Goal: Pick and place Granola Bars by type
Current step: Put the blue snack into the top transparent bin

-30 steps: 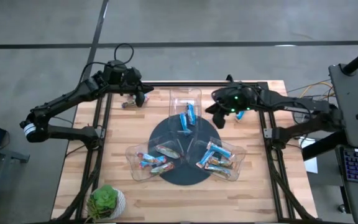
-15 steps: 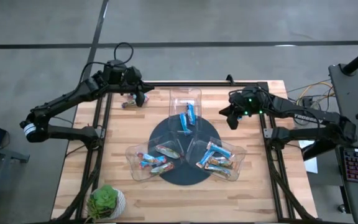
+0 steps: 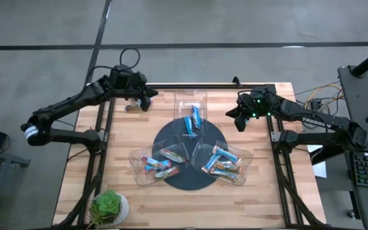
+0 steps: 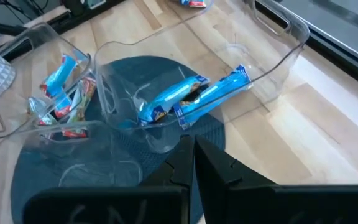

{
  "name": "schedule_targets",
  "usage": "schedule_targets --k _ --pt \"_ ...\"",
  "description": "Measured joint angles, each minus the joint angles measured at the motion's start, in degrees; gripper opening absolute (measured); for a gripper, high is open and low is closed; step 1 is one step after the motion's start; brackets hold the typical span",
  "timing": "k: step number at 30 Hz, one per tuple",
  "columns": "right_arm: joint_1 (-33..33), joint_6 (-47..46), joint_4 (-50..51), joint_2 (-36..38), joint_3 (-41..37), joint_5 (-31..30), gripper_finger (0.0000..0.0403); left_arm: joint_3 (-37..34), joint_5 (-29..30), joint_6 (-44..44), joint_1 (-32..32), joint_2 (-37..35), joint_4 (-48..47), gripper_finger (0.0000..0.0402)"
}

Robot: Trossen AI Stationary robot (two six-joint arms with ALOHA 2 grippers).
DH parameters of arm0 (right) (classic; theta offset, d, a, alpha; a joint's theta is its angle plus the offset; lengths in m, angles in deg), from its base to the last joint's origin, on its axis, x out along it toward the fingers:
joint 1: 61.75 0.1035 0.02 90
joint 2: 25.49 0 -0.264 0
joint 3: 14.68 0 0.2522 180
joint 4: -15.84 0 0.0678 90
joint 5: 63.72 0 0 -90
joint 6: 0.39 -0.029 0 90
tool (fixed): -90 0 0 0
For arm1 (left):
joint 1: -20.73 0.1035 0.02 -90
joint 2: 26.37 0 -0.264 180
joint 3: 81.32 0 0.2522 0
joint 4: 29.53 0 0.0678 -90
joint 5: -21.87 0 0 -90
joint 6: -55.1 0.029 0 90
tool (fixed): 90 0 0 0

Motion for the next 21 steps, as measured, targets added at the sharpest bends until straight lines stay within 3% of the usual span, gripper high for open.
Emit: schedule_targets --k 3,8,14,21 --pt "0.0 -0.1 0.1 0.0 0.0 0.0 0.0008 0.3 2.5 -2.6 0.3 1.1 0.1 0.0" --pt "0.0 -1.3 0.1 0.0 0.0 0.0 0.0009 1.9 1.2 -3.8 0.4 3.8 0.3 0.0025" --pt "0.0 -2.3 0.1 0.0 0.0 0.3 0.0009 6.0 1.4 -3.2 0.5 8.6 -7.0 0.011" --pt "0.0 -4.4 0.1 0.0 0.0 0.3 0.0009 15.4 7.2 1.4 0.5 16.0 -22.4 0.0212"
